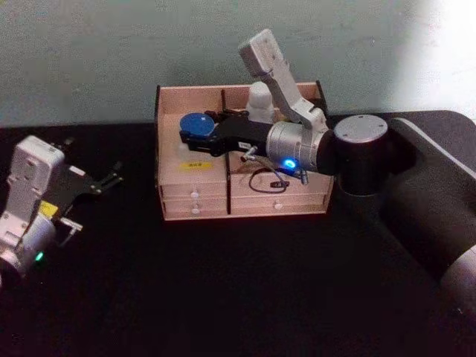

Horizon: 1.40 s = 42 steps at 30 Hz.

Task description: Pick up the facial cleanser and watermelon frost from the table and place them into the tiered storage box.

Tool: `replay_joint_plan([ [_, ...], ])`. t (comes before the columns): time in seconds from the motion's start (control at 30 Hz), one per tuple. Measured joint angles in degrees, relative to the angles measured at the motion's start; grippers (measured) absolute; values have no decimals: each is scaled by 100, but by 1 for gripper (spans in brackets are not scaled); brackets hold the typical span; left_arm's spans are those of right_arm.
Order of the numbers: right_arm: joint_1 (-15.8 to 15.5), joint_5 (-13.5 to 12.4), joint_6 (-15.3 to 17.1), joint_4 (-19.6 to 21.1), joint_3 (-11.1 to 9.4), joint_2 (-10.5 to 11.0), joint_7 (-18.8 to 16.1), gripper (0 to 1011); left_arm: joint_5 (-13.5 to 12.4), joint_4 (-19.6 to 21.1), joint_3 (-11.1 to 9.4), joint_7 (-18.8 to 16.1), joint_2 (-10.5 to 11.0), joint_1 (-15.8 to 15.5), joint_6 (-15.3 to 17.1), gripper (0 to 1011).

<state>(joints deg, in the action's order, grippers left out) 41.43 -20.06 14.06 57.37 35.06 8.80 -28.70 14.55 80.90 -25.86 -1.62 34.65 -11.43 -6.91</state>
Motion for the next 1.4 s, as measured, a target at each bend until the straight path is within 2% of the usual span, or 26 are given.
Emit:
replay_joint_plan([
  [0.6,11,61,-13,-72,-34,-44,-22,719,0,0,0,0,0,0,0,1001],
  [1.0,8,50,-15,-69,-34,-39,-23,1002,0,0,0,0,0,0,0,1001],
  [1.4,5,46,-14,-65,-34,-37,-23,1003,0,0,0,0,0,0,0,1001],
])
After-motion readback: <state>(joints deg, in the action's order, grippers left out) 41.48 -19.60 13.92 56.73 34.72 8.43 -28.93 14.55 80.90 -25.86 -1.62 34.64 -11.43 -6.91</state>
